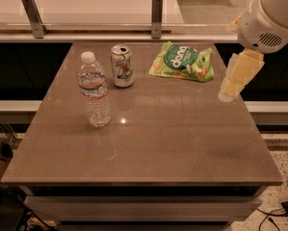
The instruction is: Pick green rice chip bag
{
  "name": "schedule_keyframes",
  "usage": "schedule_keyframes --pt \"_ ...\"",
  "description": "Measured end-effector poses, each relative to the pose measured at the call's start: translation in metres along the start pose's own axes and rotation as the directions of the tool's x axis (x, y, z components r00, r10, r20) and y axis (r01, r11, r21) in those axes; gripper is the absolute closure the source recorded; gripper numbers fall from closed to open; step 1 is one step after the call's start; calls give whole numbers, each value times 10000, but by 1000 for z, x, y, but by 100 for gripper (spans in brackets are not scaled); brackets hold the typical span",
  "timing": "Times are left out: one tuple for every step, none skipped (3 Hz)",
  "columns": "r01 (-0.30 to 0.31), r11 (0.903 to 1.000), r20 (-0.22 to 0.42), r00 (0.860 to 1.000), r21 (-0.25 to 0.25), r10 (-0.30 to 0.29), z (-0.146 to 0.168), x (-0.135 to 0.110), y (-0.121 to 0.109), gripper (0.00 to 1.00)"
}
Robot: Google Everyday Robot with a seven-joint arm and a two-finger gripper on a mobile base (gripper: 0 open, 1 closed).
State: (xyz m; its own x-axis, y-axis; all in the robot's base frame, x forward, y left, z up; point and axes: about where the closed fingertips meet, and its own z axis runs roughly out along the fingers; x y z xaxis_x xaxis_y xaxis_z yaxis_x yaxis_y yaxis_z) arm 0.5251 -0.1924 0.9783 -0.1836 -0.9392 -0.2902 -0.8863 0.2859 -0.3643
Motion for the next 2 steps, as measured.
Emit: schedule_keyframes --pt "-174 9994 317 9994 287 165 24 -9 -29 0" --pt "-365 9989 670 9972 303 344 48 -12 -56 0"
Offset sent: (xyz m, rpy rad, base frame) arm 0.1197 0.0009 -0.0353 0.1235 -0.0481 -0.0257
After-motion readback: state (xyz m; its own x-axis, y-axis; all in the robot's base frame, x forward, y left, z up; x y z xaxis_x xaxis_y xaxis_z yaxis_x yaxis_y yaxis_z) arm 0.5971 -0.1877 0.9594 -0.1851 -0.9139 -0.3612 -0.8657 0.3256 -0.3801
